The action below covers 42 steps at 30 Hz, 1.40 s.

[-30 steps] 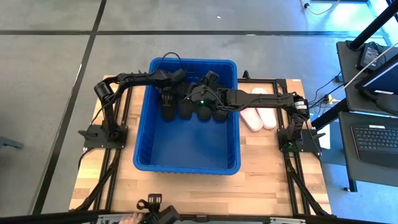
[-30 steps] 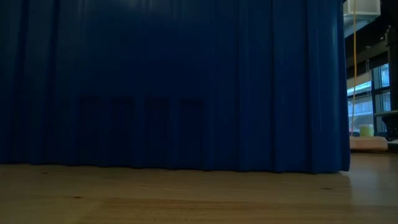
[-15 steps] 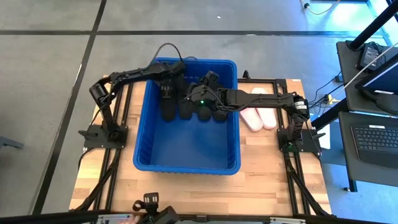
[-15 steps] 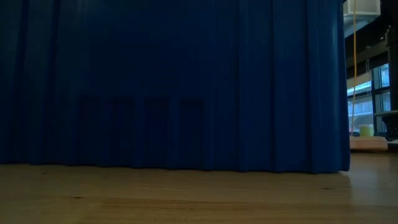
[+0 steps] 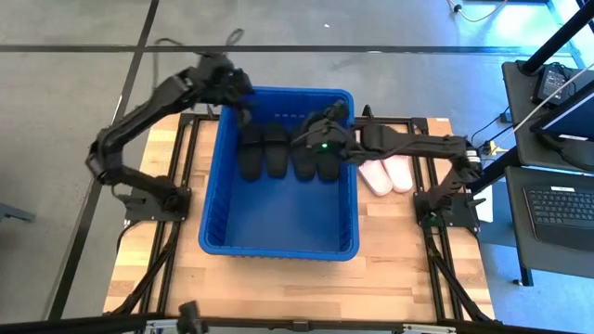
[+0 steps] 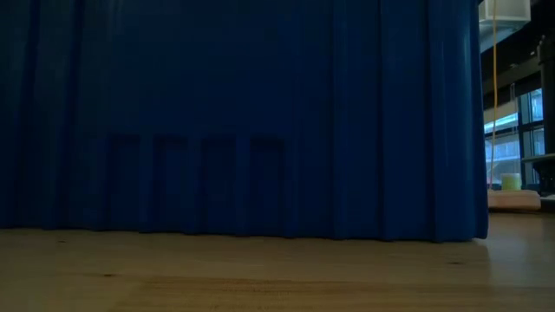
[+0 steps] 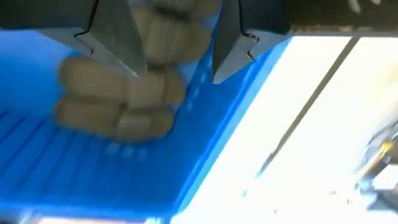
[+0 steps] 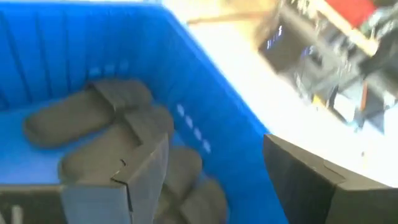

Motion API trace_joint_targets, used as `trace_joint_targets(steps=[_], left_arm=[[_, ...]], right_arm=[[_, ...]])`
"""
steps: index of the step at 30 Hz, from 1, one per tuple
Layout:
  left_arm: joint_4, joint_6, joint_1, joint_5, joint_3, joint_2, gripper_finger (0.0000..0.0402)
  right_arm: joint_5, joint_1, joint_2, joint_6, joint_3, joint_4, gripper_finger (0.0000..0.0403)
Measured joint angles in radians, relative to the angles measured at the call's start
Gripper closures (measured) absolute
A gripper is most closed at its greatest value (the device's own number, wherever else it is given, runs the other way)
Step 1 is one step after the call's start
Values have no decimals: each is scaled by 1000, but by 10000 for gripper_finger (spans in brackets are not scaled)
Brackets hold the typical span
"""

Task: Pick and place slides into bin
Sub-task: Put the pink slipper into the blue bin

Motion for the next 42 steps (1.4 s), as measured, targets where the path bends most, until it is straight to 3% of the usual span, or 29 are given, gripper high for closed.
trace_joint_targets(steps=[3,9,13,18,22,34,42], left_arm=[[66,-46,23,76,-60,-91,225],[213,-133,48,86,-256,-269,225],[287,-181,55,63,-372,-368,225],[345,-233,63,-43,-476,-476,225],[391,-294,75,-50,-545,-536,225],[415,-331,78,-107,-671,-626,225],[421,-324,78,-108,-672,-626,225]], right_arm=[[-9,-6,-51,110,0,-172,141],[-9,-6,-159,263,0,-430,141],[1,-6,-218,353,0,-573,141],[0,-6,-247,466,1,-677,141],[8,-8,-248,476,0,-801,141],[20,-44,-352,411,-191,-795,141],[-133,-122,-451,328,-375,-777,141]])
